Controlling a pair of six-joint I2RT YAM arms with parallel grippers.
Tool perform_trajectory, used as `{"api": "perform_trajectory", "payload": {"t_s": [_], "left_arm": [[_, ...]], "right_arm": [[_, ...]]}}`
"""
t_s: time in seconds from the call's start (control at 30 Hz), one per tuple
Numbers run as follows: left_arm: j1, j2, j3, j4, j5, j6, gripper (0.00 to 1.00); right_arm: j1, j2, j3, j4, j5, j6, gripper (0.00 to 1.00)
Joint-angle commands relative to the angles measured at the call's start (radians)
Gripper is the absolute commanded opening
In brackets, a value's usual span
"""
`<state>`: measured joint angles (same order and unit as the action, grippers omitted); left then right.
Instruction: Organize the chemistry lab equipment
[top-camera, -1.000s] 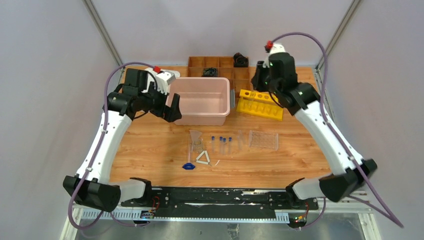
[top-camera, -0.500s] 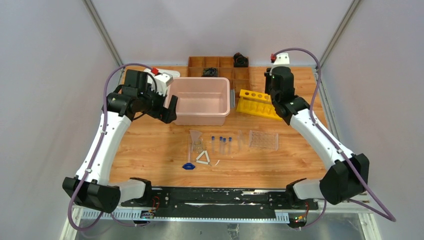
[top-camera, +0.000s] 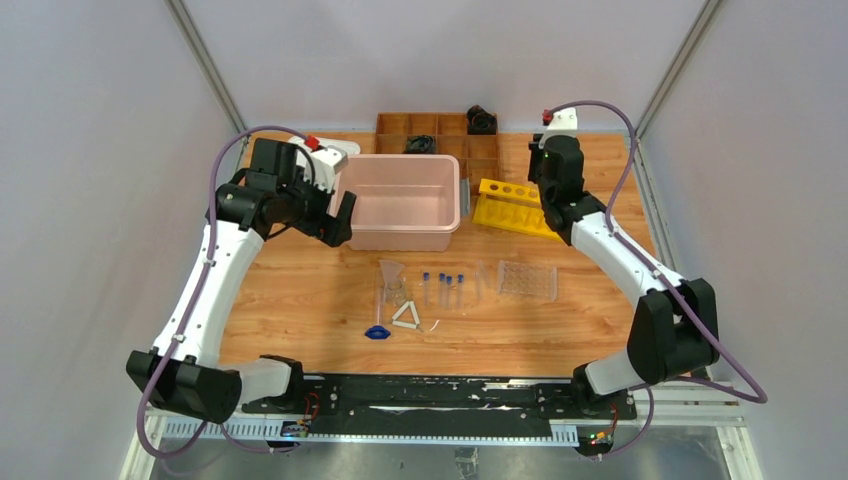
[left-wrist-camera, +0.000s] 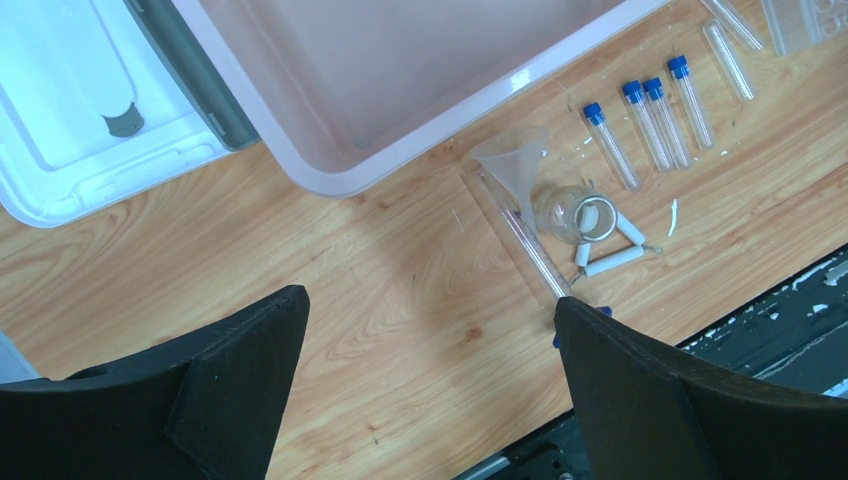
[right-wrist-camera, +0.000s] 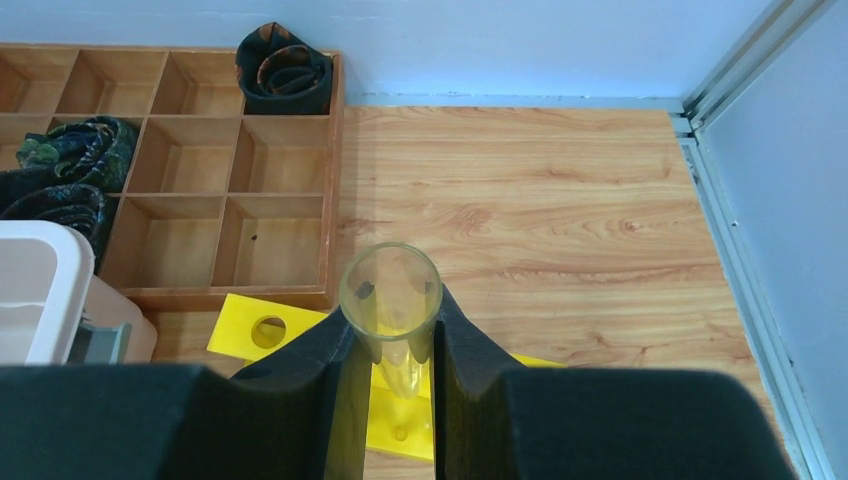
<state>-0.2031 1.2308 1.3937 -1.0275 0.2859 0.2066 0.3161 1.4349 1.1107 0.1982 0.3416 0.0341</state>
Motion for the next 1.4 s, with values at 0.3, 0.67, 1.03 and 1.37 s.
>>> {"api": "perform_trajectory", "payload": {"t_s": [0.3, 0.67, 1.03, 1.37], "left_arm": [[0.002, 0.034, 0.018, 0.000, 0.007, 0.022, 1.00], [0.002, 0.035, 0.021, 0.000, 0.035, 0.031, 1.00], [0.002, 0.057, 0.041, 0.001, 0.071, 0.018, 1.00], [0.002, 0.065, 0.056, 0.000, 0.086, 0.017, 1.00]], "right_arm": [[-0.033, 0.042, -0.095, 0.156, -0.002, 0.055, 0.00], [-0.058, 0.020, -0.106, 0.190, -0.025, 0.074, 0.00], [-0.060, 0.084, -0.100, 0.185, -0.039, 0.074, 0.00], [-0.060, 0.130, -0.121, 0.203, -0.044, 0.066, 0.00]]}}
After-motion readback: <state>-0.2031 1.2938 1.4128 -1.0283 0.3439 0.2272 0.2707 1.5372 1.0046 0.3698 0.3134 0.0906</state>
